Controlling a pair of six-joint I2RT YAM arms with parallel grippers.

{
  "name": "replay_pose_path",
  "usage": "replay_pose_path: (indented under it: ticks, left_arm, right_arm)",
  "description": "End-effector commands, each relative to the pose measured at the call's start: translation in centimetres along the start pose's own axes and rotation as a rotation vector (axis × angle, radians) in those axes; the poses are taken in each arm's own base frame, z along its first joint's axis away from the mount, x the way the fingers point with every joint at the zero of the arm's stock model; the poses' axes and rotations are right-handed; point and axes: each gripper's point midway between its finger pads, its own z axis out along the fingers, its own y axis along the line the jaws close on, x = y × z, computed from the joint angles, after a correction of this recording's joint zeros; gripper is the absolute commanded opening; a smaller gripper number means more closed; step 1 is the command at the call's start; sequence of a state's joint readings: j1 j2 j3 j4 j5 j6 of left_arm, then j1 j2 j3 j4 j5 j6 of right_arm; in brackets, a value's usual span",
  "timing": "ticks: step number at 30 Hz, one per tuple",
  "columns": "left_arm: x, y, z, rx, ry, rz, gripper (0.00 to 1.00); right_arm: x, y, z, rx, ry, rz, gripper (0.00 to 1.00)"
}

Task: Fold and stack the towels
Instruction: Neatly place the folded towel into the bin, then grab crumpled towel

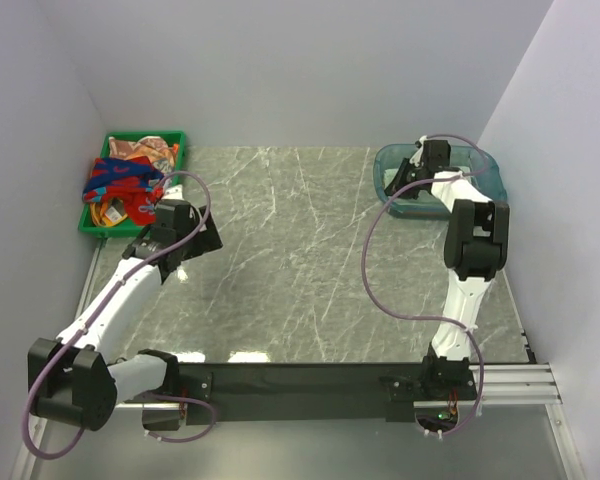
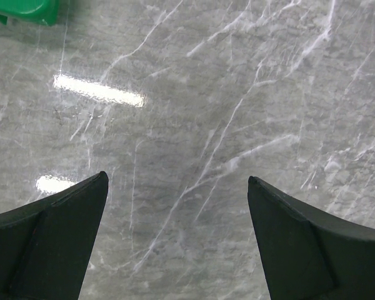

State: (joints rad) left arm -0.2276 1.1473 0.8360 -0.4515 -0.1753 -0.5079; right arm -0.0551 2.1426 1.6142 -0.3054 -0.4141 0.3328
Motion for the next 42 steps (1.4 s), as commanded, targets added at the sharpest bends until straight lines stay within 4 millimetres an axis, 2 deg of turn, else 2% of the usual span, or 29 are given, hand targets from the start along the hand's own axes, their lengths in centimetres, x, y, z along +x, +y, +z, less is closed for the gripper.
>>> replay_pose_path:
  ticks: [1, 3, 4, 6, 7, 8, 10, 11, 12, 13, 14, 15, 17, 18, 19, 20, 21, 22, 23, 24, 25, 27, 28, 31, 32, 33, 38, 41, 42]
  left_arm:
    - [-2.1, -1.0, -1.1, 0.056, -0.08, -0.001, 0.99]
    - [-2.4, -1.1, -1.3, 0.062, -0.09, -0.008, 0.99]
    - [-2.8, -1.2, -1.5, 0.065, -0.102, -0.018, 0.99]
    - [-3.1, -1.5, -1.7, 0.075, -0.105, -0.035, 0.99]
    - [-3.9, -2.0, -2.1, 0.087, -0.116, -0.056, 0.99]
    - [-4.2, -2.2, -2.3, 0.089, -0.117, -0.066, 0.99]
    - [-6.3, -2.8, -3.1, 0.093, -0.159, -0.097, 0.99]
    - [-7.3, -2.6, -3.4, 0.066, -0.187, -0.109, 0.99]
    - [-8.7, -2.7, -3.5, 0.044, -0.203, -0.116, 1.0]
    - [-9.4, -2.4, -3.3, 0.019, -0.212, -0.13, 0.99]
    - [-10.1, -1.8, -3.0, -0.021, -0.216, -0.143, 0.99]
    - [-11.0, -1.6, -2.2, -0.05, -0.201, -0.153, 0.99]
    - [-12.5, 0.3, -1.0, -0.123, -0.202, -0.203, 1.0]
    - [-13.6, 1.1, 0.1, -0.165, -0.202, -0.224, 0.99]
    - [-14.6, 2.9, 0.7, -0.214, -0.211, -0.269, 0.99]
    - [-15.3, 4.0, 1.3, -0.239, -0.214, -0.291, 0.99]
    - [-16.1, 4.6, 2.6, -0.263, -0.212, -0.311, 0.99]
    - [-17.3, 7.3, 3.0, -0.323, -0.235, -0.371, 0.99]
    - [-18.0, 8.4, 3.4, -0.355, -0.253, -0.395, 1.0]
    - [-18.7, 9.8, 4.5, -0.399, -0.263, -0.416, 0.99]
    - [-19.3, 11.7, 4.9, -0.442, -0.283, -0.464, 0.99]
    - [-20.2, 13.6, 7.0, -0.474, -0.286, -0.51, 0.99]
    - [-20.6, 15.3, 7.3, -0.52, -0.303, -0.545, 0.99]
    - [-21.9, 18.0, 10.2, -0.583, -0.322, -0.586, 0.99]
    - [-22.0, 18.6, 10.1, -0.591, -0.331, -0.6, 0.99]
    - [-22.5, 19.8, 11.0, -0.605, -0.338, -0.623, 0.99]
    - [-23.0, 21.6, 14.7, -0.604, -0.321, -0.651, 0.93]
    - [-23.0, 22.2, 17.0, -0.601, -0.297, -0.638, 0.6]
    - [-23.0, 22.1, 17.2, -0.6, -0.295, -0.629, 0.53]
  right_arm:
    - [-4.1, 4.3, -4.2, -0.082, -0.11, -0.05, 0.18]
    - [-5.6, 5.5, -6.3, -0.089, -0.167, -0.078, 0.29]
    - [-6.9, 6.5, -8.5, -0.083, -0.217, -0.098, 0.32]
    - [-7.9, 7.4, -10.7, -0.071, -0.265, -0.118, 0.42]
    - [-8.7, 8.4, -13.0, -0.077, -0.307, -0.137, 0.44]
    - [-8.4, 8.3, -13.8, -0.058, -0.31, -0.146, 0.46]
    - [-8.5, 9.3, -16.9, -0.049, -0.355, -0.169, 0.56]
    - [-7.5, 8.6, -17.1, -0.025, -0.338, -0.161, 0.59]
    - [-7.5, 9.1, -19.1, -0.016, -0.374, -0.174, 0.65]
    - [-7.0, 9.0, -19.8, -0.006, -0.378, -0.174, 0.67]
    - [-5.5, 8.3, -19.7, 0.005, -0.351, -0.168, 0.7]
    - [-5.0, 8.9, -21.3, -0.005, -0.373, -0.182, 0.72]
    - [-2.6, 8.2, -21.6, -0.004, -0.342, -0.175, 0.75]
    - [-2.1, 9.1, -23.4, -0.03, -0.376, -0.194, 0.76]
    - [-0.3, 8.5, -22.9, -0.039, -0.354, -0.19, 0.76]
    - [0.5, 8.5, -23.4, -0.048, -0.359, -0.195, 0.76]
    - [1.1, 9.2, -24.9, -0.067, -0.396, -0.211, 0.76]
    - [2.6, 8.4, -24.6, -0.061, -0.38, -0.199, 0.76]
    - [3.0, 8.6, -24.9, -0.067, -0.396, -0.201, 0.76]
    - [3.6, 9.4, -26.2, -0.087, -0.434, -0.219, 0.77]
    - [4.7, 9.2, -25.7, -0.092, -0.425, -0.207, 0.77]
    - [4.9, 10.0, -26.7, -0.131, -0.477, -0.221, 0.79]
    - [5.7, 10.7, -26.3, -0.165, -0.467, -0.231, 0.8]
    - [7.0, 11.7, -25.6, -0.215, -0.435, -0.25, 0.8]
    - [7.2, 11.9, -25.5, -0.221, -0.429, -0.254, 0.8]
    - [7.4, 12.1, -25.3, -0.232, -0.425, -0.259, 0.82]
    - [8.1, 12.7, -24.7, -0.262, -0.408, -0.277, 0.82]
    - [8.1, 12.9, -25.0, -0.259, -0.418, -0.292, 0.82]
    - [8.1, 12.9, -25.2, -0.257, -0.424, -0.296, 0.82]
